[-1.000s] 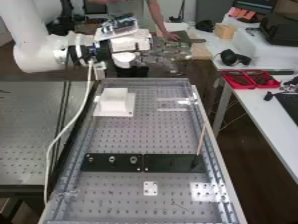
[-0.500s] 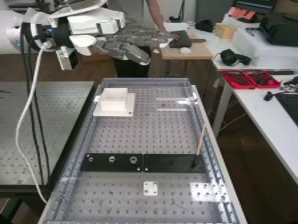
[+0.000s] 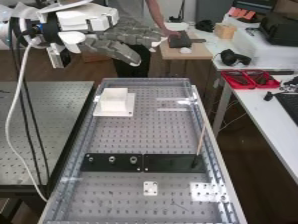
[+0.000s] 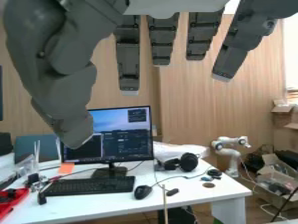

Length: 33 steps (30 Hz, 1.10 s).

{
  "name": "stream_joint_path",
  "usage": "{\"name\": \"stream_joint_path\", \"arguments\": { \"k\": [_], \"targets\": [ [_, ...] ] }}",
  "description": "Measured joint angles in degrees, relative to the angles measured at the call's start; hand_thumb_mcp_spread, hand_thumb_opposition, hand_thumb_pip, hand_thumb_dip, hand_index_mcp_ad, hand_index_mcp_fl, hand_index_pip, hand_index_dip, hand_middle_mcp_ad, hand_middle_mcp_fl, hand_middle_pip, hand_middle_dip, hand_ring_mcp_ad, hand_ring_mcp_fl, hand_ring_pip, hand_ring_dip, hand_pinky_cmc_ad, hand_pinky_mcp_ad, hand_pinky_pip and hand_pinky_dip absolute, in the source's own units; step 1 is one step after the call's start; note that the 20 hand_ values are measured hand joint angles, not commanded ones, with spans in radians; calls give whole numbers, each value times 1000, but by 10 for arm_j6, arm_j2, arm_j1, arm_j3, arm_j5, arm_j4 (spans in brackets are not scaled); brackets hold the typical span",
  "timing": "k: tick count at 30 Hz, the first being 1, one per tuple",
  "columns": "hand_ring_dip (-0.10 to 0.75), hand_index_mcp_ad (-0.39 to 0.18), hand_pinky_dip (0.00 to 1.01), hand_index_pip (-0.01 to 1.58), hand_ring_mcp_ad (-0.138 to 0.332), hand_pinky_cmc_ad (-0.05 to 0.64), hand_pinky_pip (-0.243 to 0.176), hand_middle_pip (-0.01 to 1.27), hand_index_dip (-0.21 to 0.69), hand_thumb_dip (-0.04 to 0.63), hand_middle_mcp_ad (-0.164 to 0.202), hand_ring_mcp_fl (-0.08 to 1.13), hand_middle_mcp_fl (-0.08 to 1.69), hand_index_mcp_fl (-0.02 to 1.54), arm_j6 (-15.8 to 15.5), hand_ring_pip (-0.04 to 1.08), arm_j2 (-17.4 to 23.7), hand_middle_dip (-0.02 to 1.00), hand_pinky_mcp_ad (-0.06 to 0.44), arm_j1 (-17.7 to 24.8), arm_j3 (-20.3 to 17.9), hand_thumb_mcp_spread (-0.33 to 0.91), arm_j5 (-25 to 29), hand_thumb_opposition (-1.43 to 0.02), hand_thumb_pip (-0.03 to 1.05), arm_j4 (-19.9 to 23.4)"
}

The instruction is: Grab the pcb board and place it in the clear container

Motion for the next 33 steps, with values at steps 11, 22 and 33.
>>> {"name": "stream_joint_path", "arguments": {
  "k": [11,22,33],
  "targets": [
    [21,-58,632,850,154,333,-120,126,35,208,65,2,12,21,-8,70,-1,155,232,4,6,290,-7,-822,648,0],
    [21,-58,632,429,157,340,-120,126,75,168,65,2,12,24,-13,70,-3,155,250,5,15,274,-11,-775,552,-21],
    [21,-58,625,131,157,367,-120,124,161,79,66,2,9,19,-11,70,-7,155,297,5,22,209,-19,-747,464,-37]
  ]
}}
